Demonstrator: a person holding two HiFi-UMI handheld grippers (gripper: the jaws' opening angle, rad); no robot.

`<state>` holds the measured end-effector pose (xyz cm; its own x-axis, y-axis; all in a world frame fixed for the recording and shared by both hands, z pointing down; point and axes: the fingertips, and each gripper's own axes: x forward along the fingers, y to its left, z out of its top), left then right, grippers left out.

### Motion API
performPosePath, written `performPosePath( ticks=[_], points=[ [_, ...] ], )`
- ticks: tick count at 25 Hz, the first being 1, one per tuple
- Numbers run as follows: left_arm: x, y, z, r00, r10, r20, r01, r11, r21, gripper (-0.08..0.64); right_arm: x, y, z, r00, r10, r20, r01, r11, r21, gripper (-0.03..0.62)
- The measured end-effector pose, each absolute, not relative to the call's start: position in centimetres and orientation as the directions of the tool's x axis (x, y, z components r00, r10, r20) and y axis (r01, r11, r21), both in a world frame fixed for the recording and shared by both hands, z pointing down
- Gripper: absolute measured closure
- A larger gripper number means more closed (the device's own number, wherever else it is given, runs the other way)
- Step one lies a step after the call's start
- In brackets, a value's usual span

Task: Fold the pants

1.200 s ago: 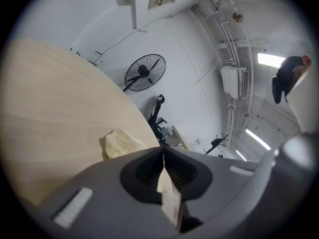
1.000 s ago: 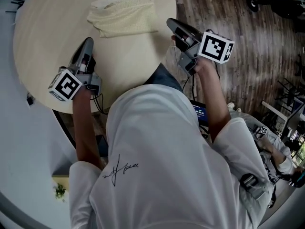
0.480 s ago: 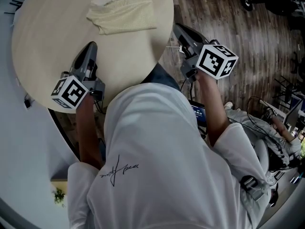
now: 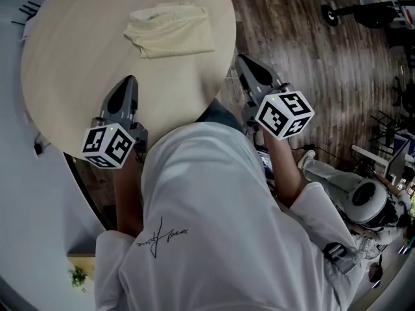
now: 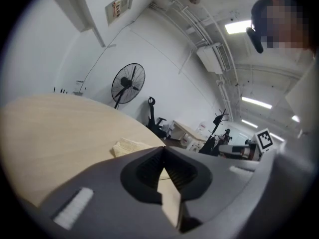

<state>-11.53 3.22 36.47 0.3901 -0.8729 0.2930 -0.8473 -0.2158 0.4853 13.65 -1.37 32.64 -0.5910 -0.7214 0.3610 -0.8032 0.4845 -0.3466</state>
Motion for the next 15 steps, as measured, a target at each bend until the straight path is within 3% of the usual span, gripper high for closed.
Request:
performPosePath(
  ticks=[4, 15],
  points=[
    [-12.2, 3.9, 35.1, 0.339, -0.889, 0.309, -0.902, -0.213, 0.376, 0.505, 12.9, -0.6, 31.5, -0.568, -0.749, 0.340, -0.822, 0.493, -0.287, 0.594],
    [-12.6, 3.4, 30.5, 0.249, -0.935, 0.251, -0.946, -0.180, 0.268, 0.537, 10.4, -0.4, 27.5, -0.555, -0.780, 0.288, -0.832, 0.523, -0.185, 0.594]
  ],
)
